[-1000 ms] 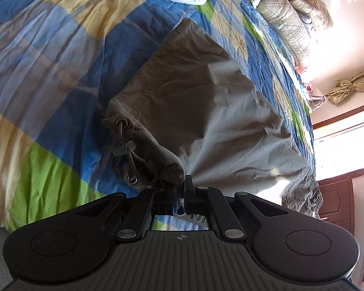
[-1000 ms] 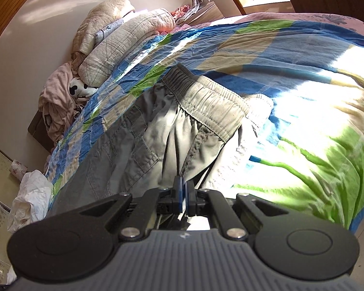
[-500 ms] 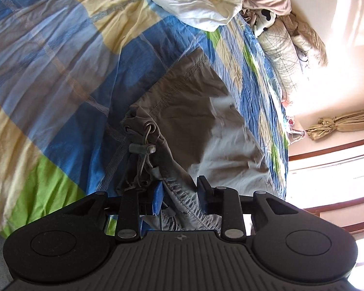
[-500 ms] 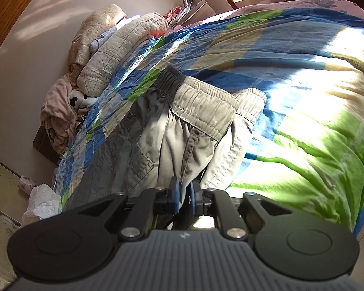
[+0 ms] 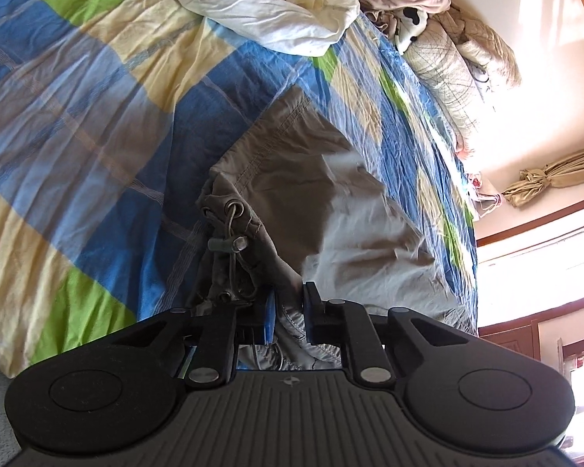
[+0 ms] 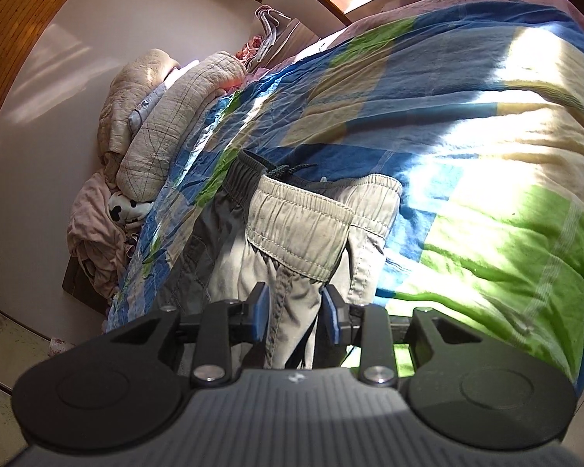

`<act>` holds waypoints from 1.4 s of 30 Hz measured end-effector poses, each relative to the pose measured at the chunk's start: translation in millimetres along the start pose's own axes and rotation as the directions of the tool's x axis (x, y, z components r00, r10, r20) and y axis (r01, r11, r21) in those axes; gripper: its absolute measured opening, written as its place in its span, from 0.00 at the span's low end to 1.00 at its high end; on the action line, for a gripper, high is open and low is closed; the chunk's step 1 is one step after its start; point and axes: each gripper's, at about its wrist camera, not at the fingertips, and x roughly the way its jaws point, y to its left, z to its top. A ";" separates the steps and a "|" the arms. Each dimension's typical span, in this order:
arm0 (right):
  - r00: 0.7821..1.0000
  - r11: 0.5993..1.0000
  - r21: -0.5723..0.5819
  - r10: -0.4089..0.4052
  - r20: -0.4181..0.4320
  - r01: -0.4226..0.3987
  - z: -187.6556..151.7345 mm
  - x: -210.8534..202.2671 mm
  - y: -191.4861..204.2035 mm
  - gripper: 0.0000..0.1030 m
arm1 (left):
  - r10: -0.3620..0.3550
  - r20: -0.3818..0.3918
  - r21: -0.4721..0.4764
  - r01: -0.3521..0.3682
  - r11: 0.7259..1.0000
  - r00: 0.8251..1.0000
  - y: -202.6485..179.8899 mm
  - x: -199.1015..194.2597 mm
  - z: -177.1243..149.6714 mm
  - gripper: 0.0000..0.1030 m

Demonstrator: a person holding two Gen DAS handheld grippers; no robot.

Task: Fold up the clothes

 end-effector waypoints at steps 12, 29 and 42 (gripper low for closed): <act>0.999 0.978 -0.205 -0.036 0.038 0.043 37.0 4.2 21.2 0.11 | 0.013 -0.041 0.085 -0.009 0.996 0.999 -17.8 7.3 -19.1 0.16; 0.990 0.980 -0.141 -0.140 0.009 0.140 11.6 16.8 -19.5 0.09 | 0.102 -0.097 0.095 -0.093 0.991 0.990 3.4 36.2 -38.8 0.14; 0.977 0.958 -0.193 -0.213 0.024 0.213 27.9 -26.5 -6.6 0.40 | 0.047 -0.170 0.258 -0.002 0.966 0.984 -17.5 -5.5 -31.7 0.55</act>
